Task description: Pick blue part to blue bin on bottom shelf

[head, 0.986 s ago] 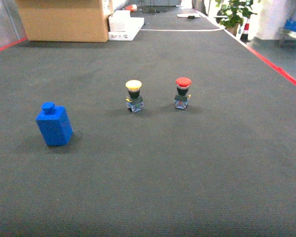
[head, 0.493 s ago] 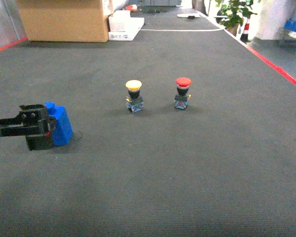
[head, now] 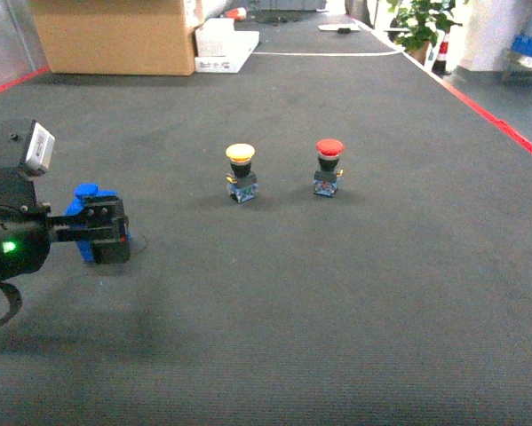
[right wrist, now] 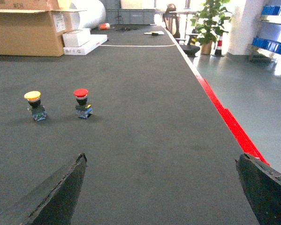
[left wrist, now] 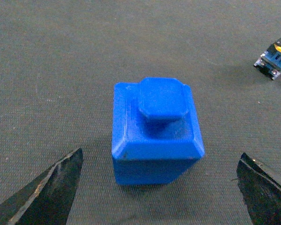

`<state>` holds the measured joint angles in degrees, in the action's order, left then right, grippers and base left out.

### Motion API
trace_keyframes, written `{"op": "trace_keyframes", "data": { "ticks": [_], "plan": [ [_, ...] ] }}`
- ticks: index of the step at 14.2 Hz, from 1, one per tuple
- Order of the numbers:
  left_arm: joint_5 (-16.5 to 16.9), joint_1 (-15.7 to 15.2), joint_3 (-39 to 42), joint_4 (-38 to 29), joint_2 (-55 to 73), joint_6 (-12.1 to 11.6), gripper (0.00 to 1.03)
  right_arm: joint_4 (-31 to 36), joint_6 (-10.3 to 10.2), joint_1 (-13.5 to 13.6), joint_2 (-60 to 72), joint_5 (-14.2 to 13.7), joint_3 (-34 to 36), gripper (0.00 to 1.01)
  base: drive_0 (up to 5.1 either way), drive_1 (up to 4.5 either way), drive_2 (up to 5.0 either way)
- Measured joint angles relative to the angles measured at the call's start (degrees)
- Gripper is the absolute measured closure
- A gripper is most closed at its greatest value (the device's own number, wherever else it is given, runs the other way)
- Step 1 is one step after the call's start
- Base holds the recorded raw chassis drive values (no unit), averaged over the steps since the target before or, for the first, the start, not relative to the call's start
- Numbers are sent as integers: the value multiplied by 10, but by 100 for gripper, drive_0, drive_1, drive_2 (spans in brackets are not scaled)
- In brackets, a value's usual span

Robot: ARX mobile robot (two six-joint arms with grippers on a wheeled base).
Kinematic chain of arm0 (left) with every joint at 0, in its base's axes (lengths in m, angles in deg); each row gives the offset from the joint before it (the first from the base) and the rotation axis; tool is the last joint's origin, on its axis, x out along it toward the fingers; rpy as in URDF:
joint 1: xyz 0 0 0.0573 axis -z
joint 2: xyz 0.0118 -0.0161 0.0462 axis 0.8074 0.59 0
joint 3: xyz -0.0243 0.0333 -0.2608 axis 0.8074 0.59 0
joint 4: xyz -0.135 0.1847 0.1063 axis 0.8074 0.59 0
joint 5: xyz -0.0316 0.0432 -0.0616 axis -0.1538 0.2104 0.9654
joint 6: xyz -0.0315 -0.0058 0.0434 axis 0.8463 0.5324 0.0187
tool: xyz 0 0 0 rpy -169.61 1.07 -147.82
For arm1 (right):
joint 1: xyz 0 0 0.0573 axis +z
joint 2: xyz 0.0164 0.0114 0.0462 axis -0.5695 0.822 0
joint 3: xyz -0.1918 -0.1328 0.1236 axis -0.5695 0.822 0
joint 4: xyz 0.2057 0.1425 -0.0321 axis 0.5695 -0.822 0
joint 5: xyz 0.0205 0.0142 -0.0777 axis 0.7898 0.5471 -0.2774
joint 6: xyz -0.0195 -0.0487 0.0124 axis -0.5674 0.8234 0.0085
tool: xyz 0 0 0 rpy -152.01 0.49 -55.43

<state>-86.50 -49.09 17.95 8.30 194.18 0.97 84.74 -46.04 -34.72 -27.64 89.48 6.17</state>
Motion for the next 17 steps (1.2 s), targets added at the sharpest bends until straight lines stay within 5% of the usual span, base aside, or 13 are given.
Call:
{"op": "trace_keyframes", "data": {
  "ticks": [4, 9, 11, 13, 15, 17],
  "plan": [
    [-4, -5, -87, 4, 94, -15, 5, 0, 0, 0, 0, 0, 0, 3, 0, 0, 0],
    [-4, -12, -116, -12, 123, -31, 58, 0, 0, 0, 0, 0, 0, 3, 0, 0, 0],
    [-26, -13, 5, -91, 28, -32, 59, 0, 0, 0, 0, 0, 0, 3, 0, 0, 0],
    [-48, -2, 139, -93, -149, -35, 59, 0, 0, 0, 0, 0, 0, 3, 0, 0, 0],
    [-80, 36, 246, -4, -338, -43, 59, 0, 0, 0, 0, 0, 0, 3, 0, 0, 0],
    [-149, 80, 276, 134, -561, -44, 59, 0, 0, 0, 0, 0, 0, 3, 0, 0, 0]
  ]
}}
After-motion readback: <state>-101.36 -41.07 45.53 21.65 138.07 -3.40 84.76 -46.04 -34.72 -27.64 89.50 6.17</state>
